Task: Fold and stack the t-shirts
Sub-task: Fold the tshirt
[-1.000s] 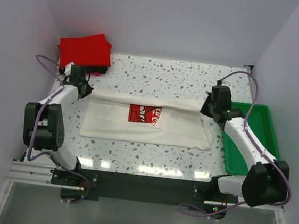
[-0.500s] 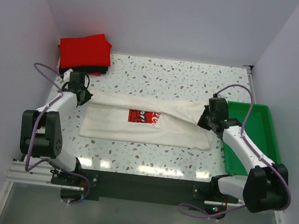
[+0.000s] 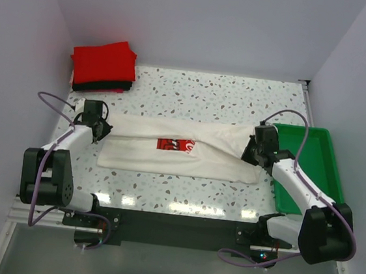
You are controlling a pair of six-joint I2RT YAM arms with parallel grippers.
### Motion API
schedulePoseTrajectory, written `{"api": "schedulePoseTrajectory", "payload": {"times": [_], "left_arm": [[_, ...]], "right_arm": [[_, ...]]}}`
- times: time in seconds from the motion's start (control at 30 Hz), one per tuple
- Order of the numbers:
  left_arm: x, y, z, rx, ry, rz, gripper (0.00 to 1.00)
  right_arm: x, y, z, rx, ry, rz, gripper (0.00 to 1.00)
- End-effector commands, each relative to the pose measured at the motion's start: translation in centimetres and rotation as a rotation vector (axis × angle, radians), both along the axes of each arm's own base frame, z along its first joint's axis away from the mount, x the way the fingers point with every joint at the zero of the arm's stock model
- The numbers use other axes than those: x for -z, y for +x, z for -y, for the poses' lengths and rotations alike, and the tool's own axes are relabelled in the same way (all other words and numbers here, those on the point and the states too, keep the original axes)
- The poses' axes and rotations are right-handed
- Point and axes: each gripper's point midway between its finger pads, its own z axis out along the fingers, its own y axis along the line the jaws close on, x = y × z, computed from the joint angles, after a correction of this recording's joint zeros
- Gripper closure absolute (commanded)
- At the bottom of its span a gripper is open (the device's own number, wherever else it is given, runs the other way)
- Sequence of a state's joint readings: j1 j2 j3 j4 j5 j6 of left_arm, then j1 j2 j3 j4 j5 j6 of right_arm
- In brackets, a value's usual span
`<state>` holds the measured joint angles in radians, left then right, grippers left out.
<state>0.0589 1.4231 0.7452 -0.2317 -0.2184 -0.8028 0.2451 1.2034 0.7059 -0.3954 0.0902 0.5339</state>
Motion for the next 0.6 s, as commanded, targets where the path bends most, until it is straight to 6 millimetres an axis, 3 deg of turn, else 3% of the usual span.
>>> {"api": "schedulePoseTrajectory", "payload": {"times": [0.0,0.23,0.37,0.43,0.5,0.53,0.57], "left_arm": [[-1.1,0.2,-0.5,-0.046,-0.005,0.084,1.0],[-1.1,-0.4,-0.9,-0.078,0.006,0.094,1.0],[-0.8,-0.5,-0.9,-0.084,-0.003,0.092,1.0],[-0.7,-0.6,-0.9,-0.089,-0.006,0.092,0.99],[-1.2,-0.4,-0.9,-0.087,-0.002,0.102,0.91],[-1.7,-0.3,-1.0,-0.088,-0.001,0.114,0.78],[-2.1,-0.2,-0.9,-0.083,0.0,0.123,0.72]], "right_arm": [[0.1,-0.2,0.2,0.018,-0.002,0.012,1.0],[1.3,-1.0,0.4,0.022,-0.012,-0.03,1.0],[2.2,-1.4,0.1,0.016,0.004,-0.057,0.94],[2.4,-1.5,0.2,0.017,0.002,-0.058,0.84],[2.3,-1.7,-0.3,-0.004,0.022,-0.062,0.75],[1.5,-1.6,-0.6,-0.015,0.04,-0.038,0.65],[1.1,-1.6,-0.8,-0.029,0.049,-0.027,0.6]]}}
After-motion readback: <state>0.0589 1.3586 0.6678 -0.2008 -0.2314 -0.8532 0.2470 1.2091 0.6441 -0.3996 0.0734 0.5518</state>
